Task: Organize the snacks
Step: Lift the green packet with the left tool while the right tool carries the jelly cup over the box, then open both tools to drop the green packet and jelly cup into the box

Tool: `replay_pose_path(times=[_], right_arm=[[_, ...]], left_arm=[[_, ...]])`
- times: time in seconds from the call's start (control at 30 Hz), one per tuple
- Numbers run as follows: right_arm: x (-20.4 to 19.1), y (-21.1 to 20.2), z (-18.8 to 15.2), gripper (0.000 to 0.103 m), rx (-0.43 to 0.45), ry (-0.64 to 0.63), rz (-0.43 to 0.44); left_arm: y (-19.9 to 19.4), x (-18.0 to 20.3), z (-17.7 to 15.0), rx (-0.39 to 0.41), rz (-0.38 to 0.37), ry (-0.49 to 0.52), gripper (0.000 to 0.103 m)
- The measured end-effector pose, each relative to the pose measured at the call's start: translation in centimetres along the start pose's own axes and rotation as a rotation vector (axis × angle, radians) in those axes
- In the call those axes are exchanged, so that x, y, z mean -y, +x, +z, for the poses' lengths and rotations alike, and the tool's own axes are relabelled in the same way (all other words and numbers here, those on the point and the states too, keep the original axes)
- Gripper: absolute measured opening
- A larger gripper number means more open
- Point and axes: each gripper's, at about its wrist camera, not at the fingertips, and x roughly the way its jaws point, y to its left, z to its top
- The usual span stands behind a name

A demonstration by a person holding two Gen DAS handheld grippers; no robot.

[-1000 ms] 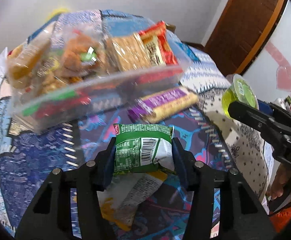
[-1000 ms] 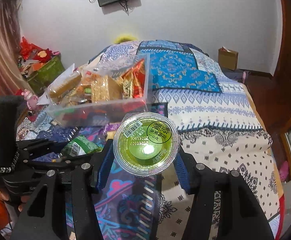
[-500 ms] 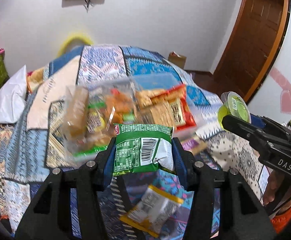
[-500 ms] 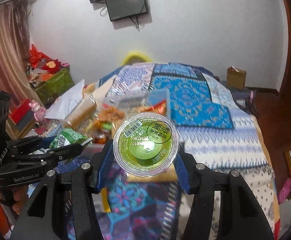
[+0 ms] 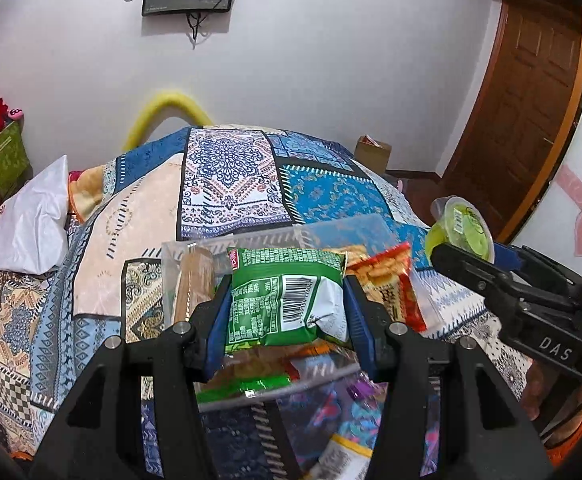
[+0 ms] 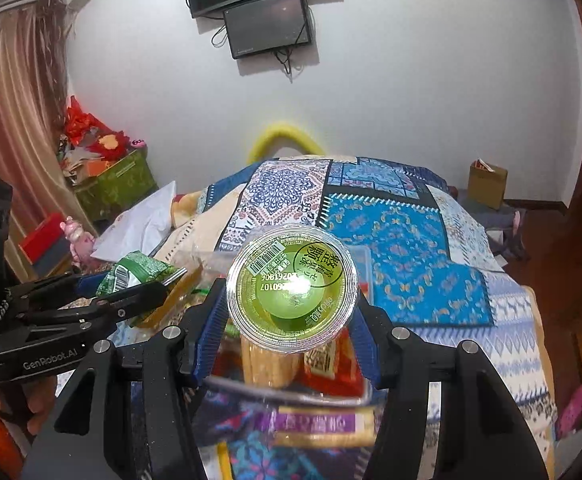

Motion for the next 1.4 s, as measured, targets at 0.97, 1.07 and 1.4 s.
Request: replay_pose_path(times=[0.97,1.07,1.4], right_arm=[[1.3,8.3,-0.9,0.054,-0.190,0.013,-0.004],[1.5,8.2,-0.9,0.055,-0.194,0.030,0.001],[0.9,4.7,-0.5,0.078,-0.124,-0.018,-0.027]], left_arm=[[9.6,-2.2,0.7,-0.112,0.055,-0.107,0.055],[9.5,-2.6,0.6,-0.114,0.046,-0.136,0.060],[6.7,-1.7,0.5,-0.092,0.027,-0.092,0.065]])
